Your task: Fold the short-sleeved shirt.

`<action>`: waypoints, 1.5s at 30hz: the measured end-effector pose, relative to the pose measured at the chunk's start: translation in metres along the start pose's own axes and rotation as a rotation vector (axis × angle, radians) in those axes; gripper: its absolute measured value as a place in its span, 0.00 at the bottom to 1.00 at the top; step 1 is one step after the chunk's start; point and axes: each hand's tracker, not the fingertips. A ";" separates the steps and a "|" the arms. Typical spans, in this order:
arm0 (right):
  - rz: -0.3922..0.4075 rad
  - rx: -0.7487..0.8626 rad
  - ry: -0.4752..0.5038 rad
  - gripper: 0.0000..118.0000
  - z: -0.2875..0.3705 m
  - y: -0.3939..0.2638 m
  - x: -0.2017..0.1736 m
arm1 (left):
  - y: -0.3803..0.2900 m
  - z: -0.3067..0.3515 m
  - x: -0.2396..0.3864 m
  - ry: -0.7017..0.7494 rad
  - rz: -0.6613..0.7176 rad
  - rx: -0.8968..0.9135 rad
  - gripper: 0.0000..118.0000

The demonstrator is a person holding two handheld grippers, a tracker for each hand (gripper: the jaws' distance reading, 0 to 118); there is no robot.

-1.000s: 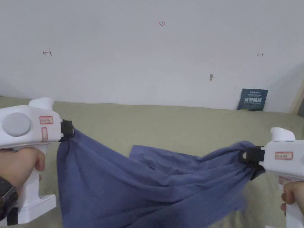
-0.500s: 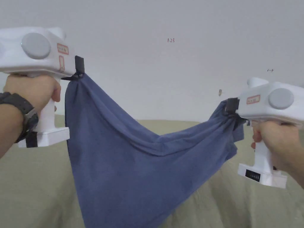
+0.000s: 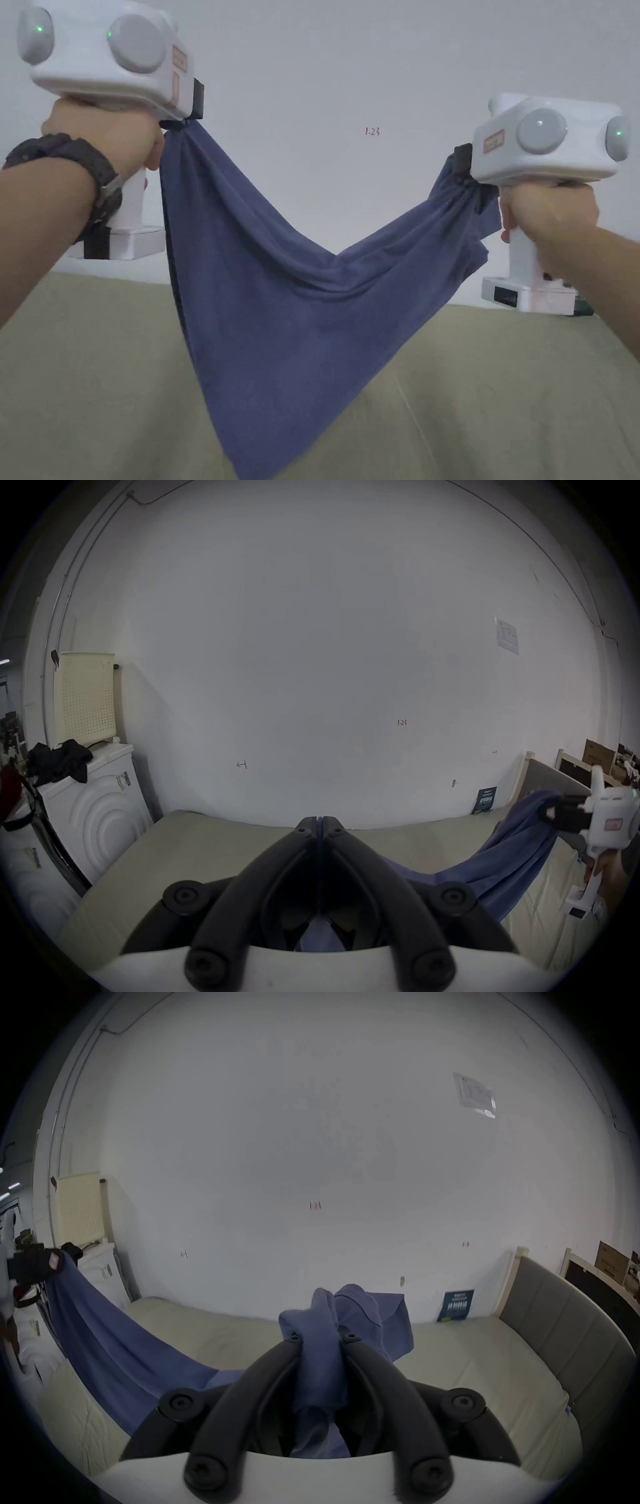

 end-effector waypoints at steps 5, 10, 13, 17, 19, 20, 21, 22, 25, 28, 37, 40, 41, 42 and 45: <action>0.054 0.021 0.035 0.08 0.010 -0.027 -0.006 | -0.031 0.002 -0.003 -0.013 -0.012 -0.007 0.00; 0.032 -0.071 0.061 0.08 0.014 -0.098 0.008 | -0.105 0.022 -0.007 -0.031 0.015 -0.025 0.00; 0.006 -0.145 0.048 0.09 0.010 -0.142 0.029 | -0.152 0.033 -0.009 -0.057 0.033 -0.072 0.00; -0.024 -0.208 0.019 0.09 0.015 -0.191 0.063 | -0.212 0.065 -0.006 -0.131 0.005 -0.118 0.00; -0.039 -0.250 -0.007 0.09 0.020 -0.211 0.081 | -0.240 0.083 -0.006 -0.171 -0.011 -0.144 0.00; -0.049 -0.266 -0.032 0.09 0.022 -0.221 0.090 | -0.253 0.090 -0.006 -0.184 -0.021 -0.177 0.00; -0.057 -0.282 -0.054 0.09 0.024 -0.229 0.100 | -0.266 0.108 0.000 -0.173 -0.050 -0.183 0.00; -0.068 -0.289 -0.062 0.09 0.028 -0.237 0.107 | -0.277 0.116 0.000 -0.193 -0.057 -0.210 0.00; -0.102 -0.321 -0.088 0.09 0.043 -0.261 0.124 | -0.311 0.140 -0.003 -0.206 -0.075 -0.296 0.00; -0.113 -0.364 -0.104 0.09 0.056 -0.285 0.138 | -0.336 0.162 -0.008 -0.226 -0.076 -0.334 0.00; -0.223 -0.518 -0.193 0.10 0.096 -0.355 0.171 | -0.387 0.221 -0.015 -0.245 -0.107 -0.465 0.00; -0.256 -0.554 -0.183 0.11 0.119 -0.370 0.162 | -0.399 0.236 -0.012 -0.256 -0.128 -0.493 0.00; -0.259 -0.569 -0.184 0.11 0.124 -0.377 0.160 | -0.404 0.240 -0.013 -0.259 -0.128 -0.504 0.00; -0.256 -0.579 -0.180 0.11 0.129 -0.382 0.158 | -0.408 0.244 -0.014 -0.258 -0.123 -0.516 0.00; -0.256 -0.599 -0.177 0.11 0.130 -0.401 0.173 | -0.420 0.254 -0.018 -0.251 -0.137 -0.550 0.00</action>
